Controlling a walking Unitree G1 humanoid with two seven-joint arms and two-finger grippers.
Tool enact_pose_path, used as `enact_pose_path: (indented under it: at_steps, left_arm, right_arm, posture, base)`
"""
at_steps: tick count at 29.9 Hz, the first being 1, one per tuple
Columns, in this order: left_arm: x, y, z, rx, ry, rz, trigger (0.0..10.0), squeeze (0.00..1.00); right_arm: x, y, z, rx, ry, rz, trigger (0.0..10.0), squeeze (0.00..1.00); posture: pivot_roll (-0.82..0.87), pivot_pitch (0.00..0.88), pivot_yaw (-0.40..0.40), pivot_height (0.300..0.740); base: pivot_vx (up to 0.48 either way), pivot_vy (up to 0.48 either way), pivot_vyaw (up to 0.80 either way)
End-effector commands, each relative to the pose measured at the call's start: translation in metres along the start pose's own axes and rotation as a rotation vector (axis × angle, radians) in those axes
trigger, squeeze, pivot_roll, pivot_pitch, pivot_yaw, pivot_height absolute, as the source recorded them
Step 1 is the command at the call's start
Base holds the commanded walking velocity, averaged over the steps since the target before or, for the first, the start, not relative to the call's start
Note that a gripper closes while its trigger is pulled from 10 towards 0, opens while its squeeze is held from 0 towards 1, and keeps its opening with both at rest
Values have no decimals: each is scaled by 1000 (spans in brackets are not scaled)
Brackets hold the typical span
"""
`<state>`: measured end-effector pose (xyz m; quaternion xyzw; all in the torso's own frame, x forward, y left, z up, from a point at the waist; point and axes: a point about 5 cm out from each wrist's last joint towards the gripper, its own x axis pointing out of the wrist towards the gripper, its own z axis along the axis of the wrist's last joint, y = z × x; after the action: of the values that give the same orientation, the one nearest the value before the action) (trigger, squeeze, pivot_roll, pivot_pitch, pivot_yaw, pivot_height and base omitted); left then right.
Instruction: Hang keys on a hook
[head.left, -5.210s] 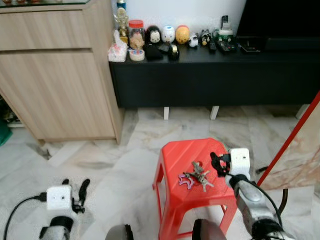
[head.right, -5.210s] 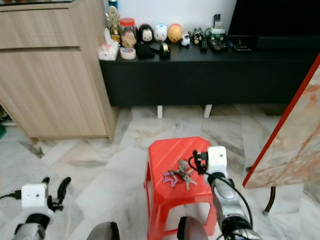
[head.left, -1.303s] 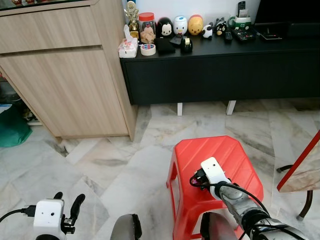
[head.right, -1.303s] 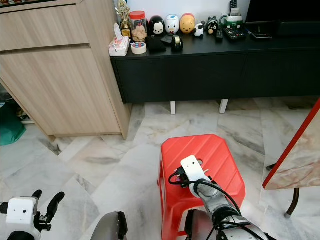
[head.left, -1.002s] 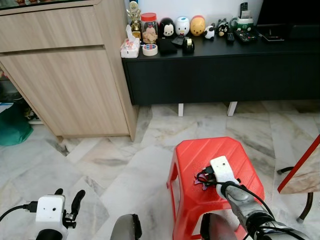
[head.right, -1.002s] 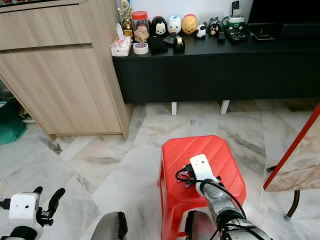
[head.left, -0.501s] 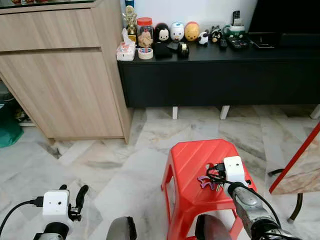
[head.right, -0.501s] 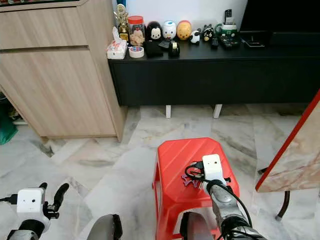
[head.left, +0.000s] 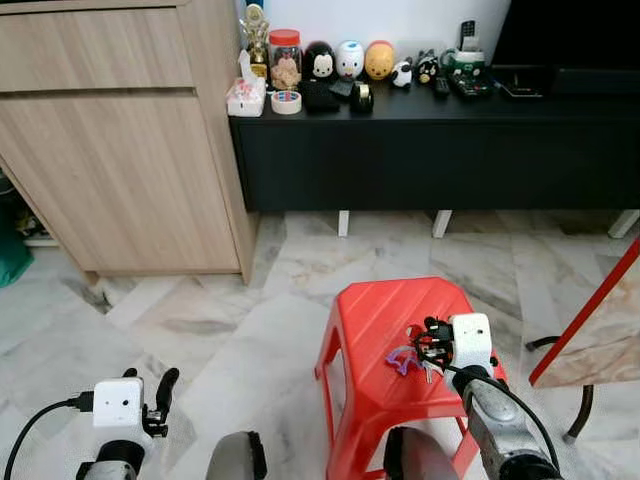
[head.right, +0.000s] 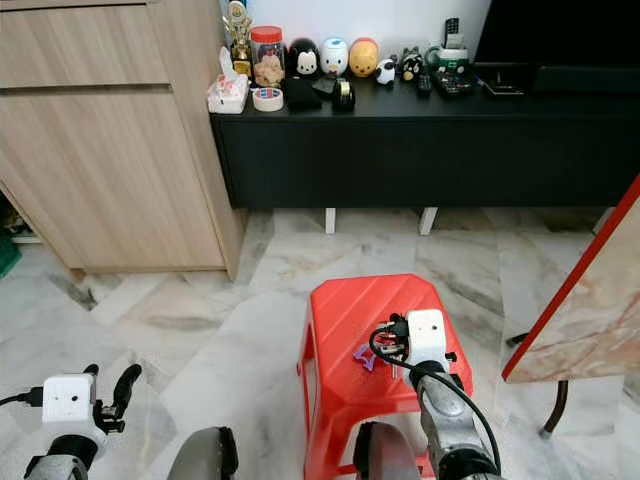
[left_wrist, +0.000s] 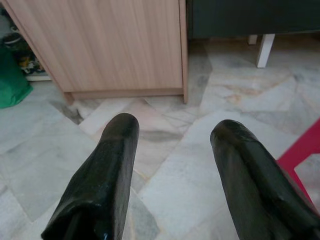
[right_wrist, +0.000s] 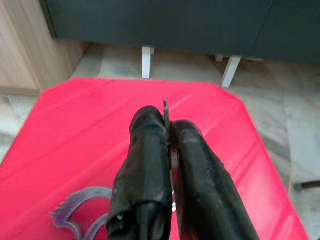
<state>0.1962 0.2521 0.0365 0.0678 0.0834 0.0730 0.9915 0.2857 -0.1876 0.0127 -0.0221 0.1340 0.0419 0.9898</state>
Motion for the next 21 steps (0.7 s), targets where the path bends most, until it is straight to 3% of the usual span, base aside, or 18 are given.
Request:
enact_pose_path:
  at_steps: [1, 10, 17, 18, 19, 21]
  left_arm:
    - [1, -1, -3, 15, 6, 2, 10000, 0]
    - [2, -1, -5, 9, 1, 10, 10000, 0]
    - [3, -1, -8, 7, 1, 13, 10000, 0]
    - [3, -1, -8, 7, 1, 13, 10000, 0]
    - [3, -2, -8, 6, 1, 13, 10000, 0]
    - [3, -2, -9, 5, 1, 16, 10000, 0]
  right_arm:
    - [-1, -6, 8, 19, -56, -24, 0, 0]
    - [-16, -8, 15, 39, -144, -35, 0, 0]
    - [-17, -6, 29, 45, -189, -22, 0, 0]
    - [-17, -6, 30, 44, -192, -18, 3294, 0]
    - [-16, -6, 32, 37, -195, -14, 10000, 0]
    - [-14, -5, 37, 37, -205, -10, 10000, 0]
  posture:
    - [141, 0, -55, 580]
    - [133, 0, -67, 580]
    - [126, 0, -69, 580]
    - [128, 0, -70, 580]
    - [128, 0, -70, 580]
    - [129, 0, -73, 580]
  base:
    - [0, 0, 0]
    - [0, 0, 0]
    - [0, 0, 0]
    - [0, 0, 0]
    - [0, 0, 0]
    - [0, 0, 0]
